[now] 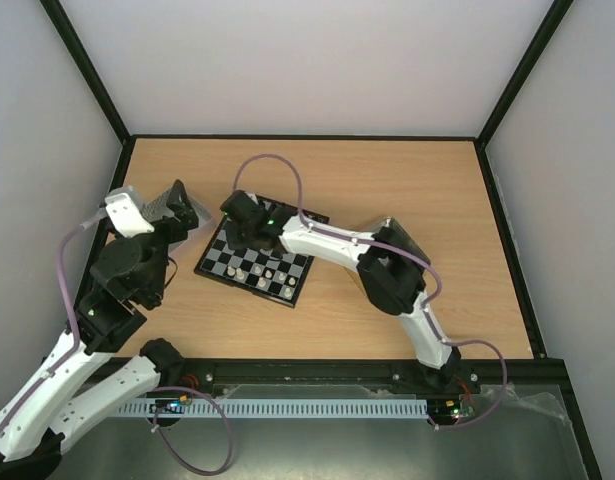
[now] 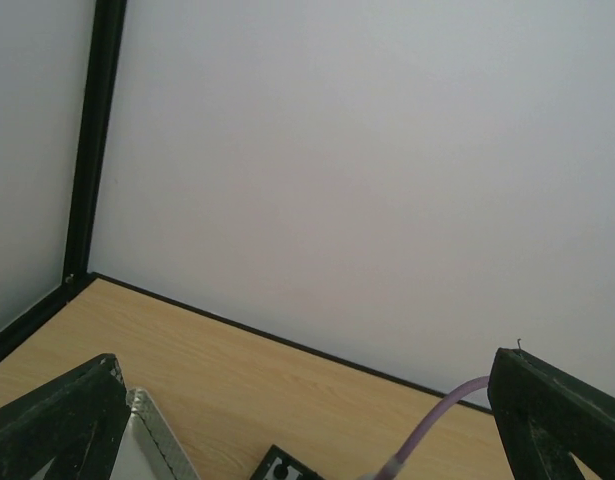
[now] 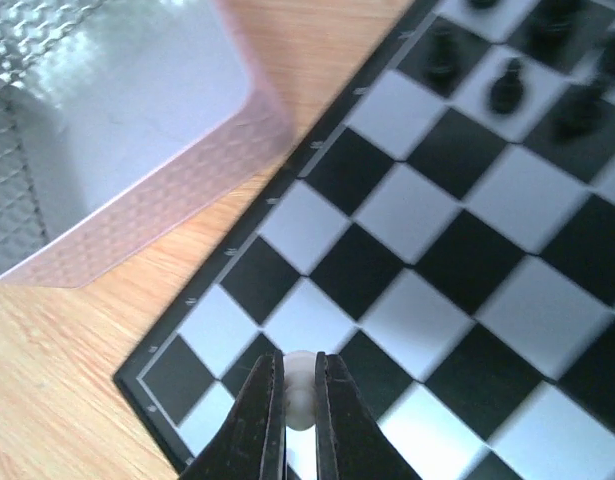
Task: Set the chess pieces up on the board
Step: Place the chess piece on the chessboard.
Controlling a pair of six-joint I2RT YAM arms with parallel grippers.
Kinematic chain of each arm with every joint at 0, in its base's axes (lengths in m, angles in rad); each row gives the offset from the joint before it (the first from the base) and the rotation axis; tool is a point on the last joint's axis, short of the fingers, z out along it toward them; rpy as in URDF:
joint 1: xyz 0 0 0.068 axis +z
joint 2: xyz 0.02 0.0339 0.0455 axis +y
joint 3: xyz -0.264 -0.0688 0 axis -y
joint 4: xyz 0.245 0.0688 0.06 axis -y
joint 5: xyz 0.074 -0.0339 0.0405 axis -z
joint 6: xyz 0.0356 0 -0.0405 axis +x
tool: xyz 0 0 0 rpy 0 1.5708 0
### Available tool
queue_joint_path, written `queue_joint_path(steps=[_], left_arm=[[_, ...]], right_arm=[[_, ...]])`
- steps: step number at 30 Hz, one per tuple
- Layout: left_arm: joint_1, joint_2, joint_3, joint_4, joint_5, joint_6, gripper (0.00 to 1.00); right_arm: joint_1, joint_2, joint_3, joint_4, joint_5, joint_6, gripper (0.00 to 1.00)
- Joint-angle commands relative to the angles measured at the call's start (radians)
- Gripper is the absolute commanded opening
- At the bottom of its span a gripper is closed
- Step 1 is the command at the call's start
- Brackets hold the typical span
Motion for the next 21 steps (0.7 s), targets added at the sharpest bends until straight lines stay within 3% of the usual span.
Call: queue_joint_path(steps=[1, 10, 21], left_arm=[[0.007, -0.024, -0.010, 0.033, -0.072, -0.001, 1.00], [0.009, -0.031, -0.009, 0.024, -0.072, 0.005, 1.00], [0.009, -0.026, -0.018, 0.024, -0.071, 0.005, 0.99]], right_arm=[[0.026, 0.090, 0.131, -0.011, -0.061, -0.044, 0.03], [0.065, 0.222, 0.285, -0.029, -0.109, -0.075, 0.04], [0.104, 0.331, 0.413, -0.140, -0.019, -0.102, 0.05]])
